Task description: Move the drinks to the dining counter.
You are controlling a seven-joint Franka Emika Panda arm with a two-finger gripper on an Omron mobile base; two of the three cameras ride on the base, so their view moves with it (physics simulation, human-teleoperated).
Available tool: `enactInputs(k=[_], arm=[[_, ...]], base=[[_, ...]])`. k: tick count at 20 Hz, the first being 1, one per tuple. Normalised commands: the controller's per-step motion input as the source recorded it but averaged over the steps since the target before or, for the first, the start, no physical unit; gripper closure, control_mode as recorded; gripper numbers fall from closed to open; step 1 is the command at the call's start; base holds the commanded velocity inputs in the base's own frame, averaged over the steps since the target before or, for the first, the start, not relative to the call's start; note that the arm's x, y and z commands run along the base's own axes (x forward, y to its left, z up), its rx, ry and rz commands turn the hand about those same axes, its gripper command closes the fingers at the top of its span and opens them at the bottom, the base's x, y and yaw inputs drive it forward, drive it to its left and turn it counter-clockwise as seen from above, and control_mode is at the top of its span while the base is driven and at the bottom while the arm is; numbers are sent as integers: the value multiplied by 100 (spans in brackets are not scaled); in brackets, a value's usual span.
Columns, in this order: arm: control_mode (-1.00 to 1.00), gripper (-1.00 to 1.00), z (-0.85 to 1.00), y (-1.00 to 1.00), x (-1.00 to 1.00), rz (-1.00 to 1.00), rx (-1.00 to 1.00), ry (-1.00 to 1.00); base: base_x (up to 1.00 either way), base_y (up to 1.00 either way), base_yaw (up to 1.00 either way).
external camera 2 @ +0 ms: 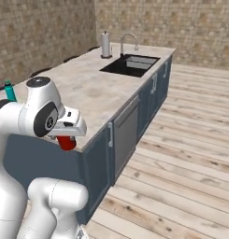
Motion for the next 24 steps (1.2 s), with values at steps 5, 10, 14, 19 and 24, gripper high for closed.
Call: enactInputs(k=[5, 10, 14, 19, 24], arm=[[100, 100, 0, 0, 0, 0, 0, 0], [100, 100, 0, 0, 0, 0, 0, 0], [100, 100, 0, 0, 0, 0, 0, 0], [100, 100, 0, 0, 0, 0, 0, 0], [100, 100, 0, 0, 0, 0, 0, 0]], base=[[-1, 95, 6], [20, 94, 3], [69, 81, -12], [54, 75, -34], [45, 48, -41]])
